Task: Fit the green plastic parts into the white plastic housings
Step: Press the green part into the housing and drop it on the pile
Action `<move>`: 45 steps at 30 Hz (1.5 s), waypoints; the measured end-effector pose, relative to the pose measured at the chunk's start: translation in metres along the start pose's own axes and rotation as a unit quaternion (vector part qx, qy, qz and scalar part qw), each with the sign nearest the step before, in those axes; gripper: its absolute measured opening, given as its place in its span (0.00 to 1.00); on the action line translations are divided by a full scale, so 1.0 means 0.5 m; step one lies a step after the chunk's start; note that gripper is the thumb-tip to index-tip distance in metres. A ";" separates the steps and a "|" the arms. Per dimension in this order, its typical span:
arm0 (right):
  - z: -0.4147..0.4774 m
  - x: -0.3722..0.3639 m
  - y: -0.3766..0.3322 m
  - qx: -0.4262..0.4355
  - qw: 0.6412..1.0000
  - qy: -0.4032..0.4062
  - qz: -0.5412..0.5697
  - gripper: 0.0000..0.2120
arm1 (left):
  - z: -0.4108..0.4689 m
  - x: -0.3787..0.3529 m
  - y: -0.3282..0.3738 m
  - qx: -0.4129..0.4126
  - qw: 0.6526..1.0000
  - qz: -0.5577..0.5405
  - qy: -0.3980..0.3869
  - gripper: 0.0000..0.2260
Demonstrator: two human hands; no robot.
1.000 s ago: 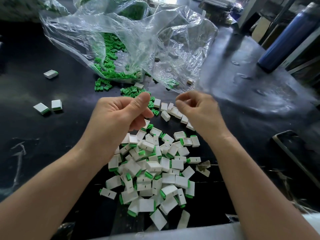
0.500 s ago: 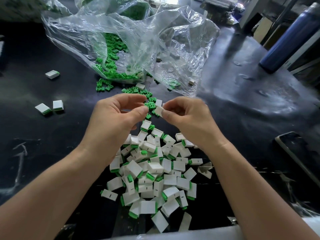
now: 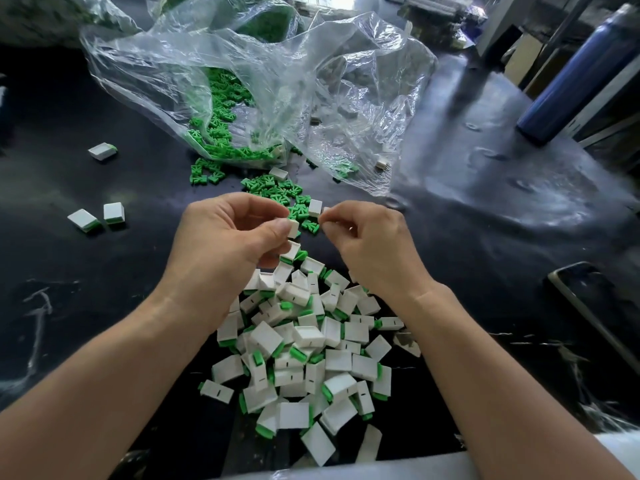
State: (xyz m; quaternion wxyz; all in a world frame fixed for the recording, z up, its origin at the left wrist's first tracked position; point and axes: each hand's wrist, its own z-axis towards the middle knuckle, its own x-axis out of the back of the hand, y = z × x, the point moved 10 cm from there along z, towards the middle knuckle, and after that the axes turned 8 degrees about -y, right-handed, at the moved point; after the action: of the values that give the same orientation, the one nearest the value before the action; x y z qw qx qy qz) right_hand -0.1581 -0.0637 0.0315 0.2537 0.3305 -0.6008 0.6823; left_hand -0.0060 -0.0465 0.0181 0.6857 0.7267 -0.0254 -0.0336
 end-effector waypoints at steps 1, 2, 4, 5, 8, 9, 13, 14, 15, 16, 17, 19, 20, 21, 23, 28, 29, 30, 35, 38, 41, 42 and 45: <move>0.002 -0.006 0.001 -0.001 1.000 -0.006 -0.030 0.08 | 0.000 0.000 0.001 -0.002 1.000 0.001 0.000 0.06; 0.003 -0.013 0.001 0.001 0.998 -0.013 -0.060 0.09 | 0.000 0.000 0.001 -0.004 1.000 0.001 0.000 0.06; 0.006 -0.025 -0.005 0.010 0.994 -0.023 -0.107 0.11 | 0.001 0.000 0.001 -0.005 1.000 -0.007 0.002 0.06; 0.008 -0.032 -0.008 0.013 0.992 -0.029 -0.125 0.12 | 0.001 0.001 0.001 -0.004 1.000 -0.014 0.003 0.06; 0.013 -0.053 -0.009 0.011 0.981 -0.057 -0.187 0.13 | 0.001 0.000 -0.002 0.001 0.999 -0.033 0.002 0.10; 0.015 -0.056 -0.008 0.009 0.978 -0.062 -0.200 0.12 | 0.001 -0.001 -0.003 0.002 1.000 -0.031 0.000 0.11; 0.019 -0.049 -0.010 0.006 0.980 -0.054 -0.193 0.10 | -0.002 -0.007 -0.003 0.009 1.000 -0.021 -0.007 0.14; 0.018 -0.049 -0.011 0.007 0.981 -0.056 -0.188 0.09 | -0.003 -0.010 -0.002 0.009 1.000 -0.022 -0.009 0.14; 0.017 -0.050 -0.012 0.008 0.981 -0.060 -0.184 0.08 | -0.004 -0.013 -0.001 0.010 1.000 -0.024 -0.013 0.14; 0.016 -0.051 -0.013 0.010 0.981 -0.064 -0.185 0.07 | -0.004 -0.016 -0.001 0.012 0.999 -0.028 -0.016 0.13; 0.015 -0.053 -0.015 0.012 0.980 -0.066 -0.188 0.06 | -0.005 -0.018 -0.001 0.014 0.999 -0.030 -0.019 0.13; 0.013 -0.053 -0.016 0.011 0.979 -0.068 -0.190 0.05 | -0.005 -0.019 -0.002 0.016 0.999 -0.031 -0.021 0.12; 0.012 -0.051 -0.016 0.010 0.980 -0.066 -0.187 0.05 | -0.005 -0.019 -0.001 0.016 0.999 -0.030 -0.022 0.11; 0.012 -0.049 -0.016 0.010 0.981 -0.062 -0.181 0.05 | -0.005 -0.020 0.000 0.015 0.999 -0.028 -0.024 0.11; 0.012 -0.047 -0.017 0.011 0.984 -0.061 -0.166 0.07 | -0.005 -0.023 0.003 0.010 0.999 -0.024 -0.030 0.10; 0.006 -0.027 -0.009 0.013 0.993 -0.048 -0.107 0.12 | -0.004 -0.015 0.008 -0.001 1.000 -0.010 -0.023 0.12; 0.004 -0.012 -0.008 0.014 0.997 -0.030 -0.067 0.10 | -0.004 -0.014 0.007 0.000 1.000 -0.014 -0.023 0.12; 0.003 0.002 -0.003 0.008 1.000 -0.014 -0.013 0.08 | -0.004 -0.014 0.007 0.000 1.000 -0.014 -0.024 0.13; -0.006 0.024 -0.014 0.023 0.969 -0.027 0.246 0.11 | -0.004 -0.011 0.006 -0.002 1.000 0.014 -0.017 0.11; -0.012 0.025 -0.035 0.052 0.948 -0.046 0.311 0.10 | -0.006 -0.019 0.013 -0.006 1.000 -0.002 -0.028 0.09; -0.016 0.023 -0.042 0.060 0.930 -0.060 0.357 0.11 | -0.008 -0.024 0.013 -0.005 0.999 -0.015 -0.036 0.09; -0.017 0.022 -0.046 0.066 0.931 -0.062 0.354 0.12 | -0.008 -0.026 0.014 -0.005 0.999 -0.016 -0.039 0.09; -0.019 0.020 -0.053 0.070 0.937 -0.063 0.335 0.12 | -0.009 -0.033 0.016 -0.008 0.998 -0.019 -0.053 0.08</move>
State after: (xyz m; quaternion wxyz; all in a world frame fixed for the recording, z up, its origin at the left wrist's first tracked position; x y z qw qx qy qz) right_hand -0.1462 -0.0509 0.0556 -0.0521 0.1690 -0.6420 0.7460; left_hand -0.0218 -0.0410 0.0264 0.6882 0.7189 -0.0476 -0.0854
